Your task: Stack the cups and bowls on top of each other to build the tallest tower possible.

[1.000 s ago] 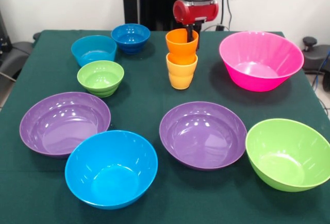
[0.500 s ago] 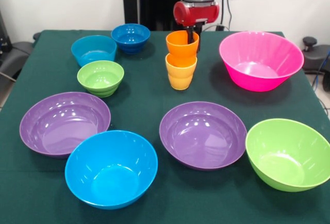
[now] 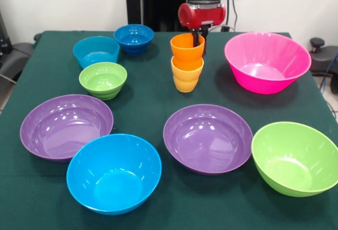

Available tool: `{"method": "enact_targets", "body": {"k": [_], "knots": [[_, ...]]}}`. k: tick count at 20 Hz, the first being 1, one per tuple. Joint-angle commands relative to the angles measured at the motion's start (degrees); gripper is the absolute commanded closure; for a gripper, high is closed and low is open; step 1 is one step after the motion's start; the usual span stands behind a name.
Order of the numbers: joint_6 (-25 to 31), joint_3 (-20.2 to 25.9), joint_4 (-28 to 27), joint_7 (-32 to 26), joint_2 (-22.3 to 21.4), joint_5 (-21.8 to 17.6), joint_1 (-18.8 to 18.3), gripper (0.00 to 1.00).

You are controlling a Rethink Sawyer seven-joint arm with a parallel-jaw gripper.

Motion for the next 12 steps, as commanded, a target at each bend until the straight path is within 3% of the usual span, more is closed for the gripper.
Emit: {"method": "enact_targets", "body": {"k": [1, 12], "knots": [[-2.01, 5.48, -5.59, 7.88, 2.89, 0.73, -0.75, 1.0], [-1.24, 5.47, -6.14, 7.85, 3.14, 0.66, -0.89, 1.0]]}}
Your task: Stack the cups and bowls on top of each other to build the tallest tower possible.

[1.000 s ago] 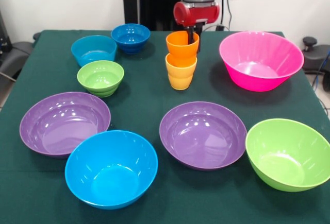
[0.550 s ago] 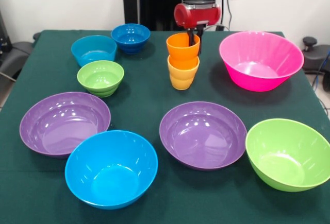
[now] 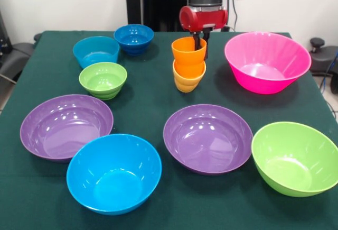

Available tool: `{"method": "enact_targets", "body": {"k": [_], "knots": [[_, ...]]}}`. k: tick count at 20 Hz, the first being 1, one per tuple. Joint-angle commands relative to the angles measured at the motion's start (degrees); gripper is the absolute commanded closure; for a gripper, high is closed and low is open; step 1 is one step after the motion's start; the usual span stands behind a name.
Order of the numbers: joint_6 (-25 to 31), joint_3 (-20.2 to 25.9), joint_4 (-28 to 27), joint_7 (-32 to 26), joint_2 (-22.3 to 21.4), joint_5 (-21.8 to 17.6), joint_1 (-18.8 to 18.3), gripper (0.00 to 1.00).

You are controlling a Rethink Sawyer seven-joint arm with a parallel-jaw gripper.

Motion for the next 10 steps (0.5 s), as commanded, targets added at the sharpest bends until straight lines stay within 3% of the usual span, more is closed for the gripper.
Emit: {"method": "enact_targets", "body": {"k": [1, 10], "knots": [[-1.11, 5.0, -4.65, 7.82, 3.03, 0.64, -0.96, 1.0], [-0.33, 4.82, -4.52, 7.8, 3.2, 0.63, -1.7, 1.0]]}}
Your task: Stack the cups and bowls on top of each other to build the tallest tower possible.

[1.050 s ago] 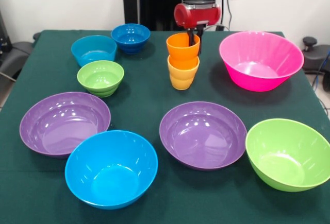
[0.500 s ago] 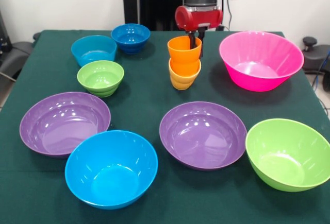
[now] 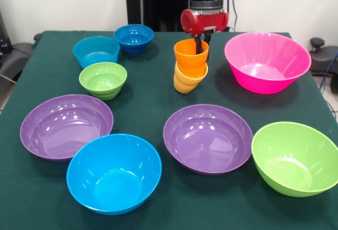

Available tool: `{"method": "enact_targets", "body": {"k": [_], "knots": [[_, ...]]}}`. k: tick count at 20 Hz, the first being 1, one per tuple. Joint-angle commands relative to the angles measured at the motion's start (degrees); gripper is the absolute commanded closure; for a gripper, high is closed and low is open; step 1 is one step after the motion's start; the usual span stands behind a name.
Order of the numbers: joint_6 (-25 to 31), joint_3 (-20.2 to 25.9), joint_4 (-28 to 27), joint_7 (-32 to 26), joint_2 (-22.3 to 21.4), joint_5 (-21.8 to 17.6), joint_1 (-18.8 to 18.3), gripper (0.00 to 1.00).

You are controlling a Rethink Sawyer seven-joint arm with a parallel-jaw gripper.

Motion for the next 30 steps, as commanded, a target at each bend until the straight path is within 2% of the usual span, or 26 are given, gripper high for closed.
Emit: {"method": "enact_targets", "body": {"k": [1, 16, 30], "knots": [[-0.35, 4.41, -4.43, 7.74, 2.42, 0.54, -1.75, 1.0], [1.15, 4.37, -3.85, 7.11, 1.44, 0.03, -3.28, 1.0], [1.79, 4.32, -5.78, 6.23, 3.28, 0.04, -3.99, 1.0]]}}
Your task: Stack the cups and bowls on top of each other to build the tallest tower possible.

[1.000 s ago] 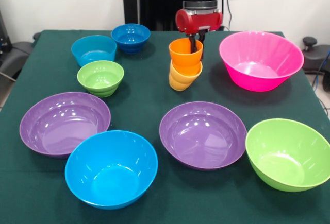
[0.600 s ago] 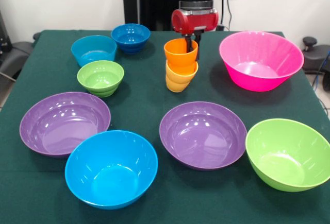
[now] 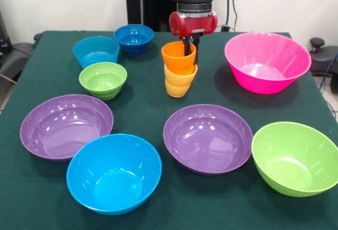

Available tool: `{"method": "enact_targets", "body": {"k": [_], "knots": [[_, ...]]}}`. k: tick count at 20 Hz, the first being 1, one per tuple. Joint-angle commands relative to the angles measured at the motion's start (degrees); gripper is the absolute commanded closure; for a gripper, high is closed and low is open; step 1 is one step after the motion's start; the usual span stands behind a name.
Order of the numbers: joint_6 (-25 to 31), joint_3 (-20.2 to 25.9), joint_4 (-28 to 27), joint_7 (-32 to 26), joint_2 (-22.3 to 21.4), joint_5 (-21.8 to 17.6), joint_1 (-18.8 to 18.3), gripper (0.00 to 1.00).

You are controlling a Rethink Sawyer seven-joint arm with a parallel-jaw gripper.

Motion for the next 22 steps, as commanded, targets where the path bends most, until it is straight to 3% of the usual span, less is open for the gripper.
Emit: {"method": "enact_targets", "body": {"k": [1, 22], "knots": [[1.85, 3.99, -5.31, 6.28, 2.41, 0.16, -0.6, 1.0], [1.91, 0.57, -5.39, 7.08, 2.11, 1.82, 1.86, 1.0]]}}
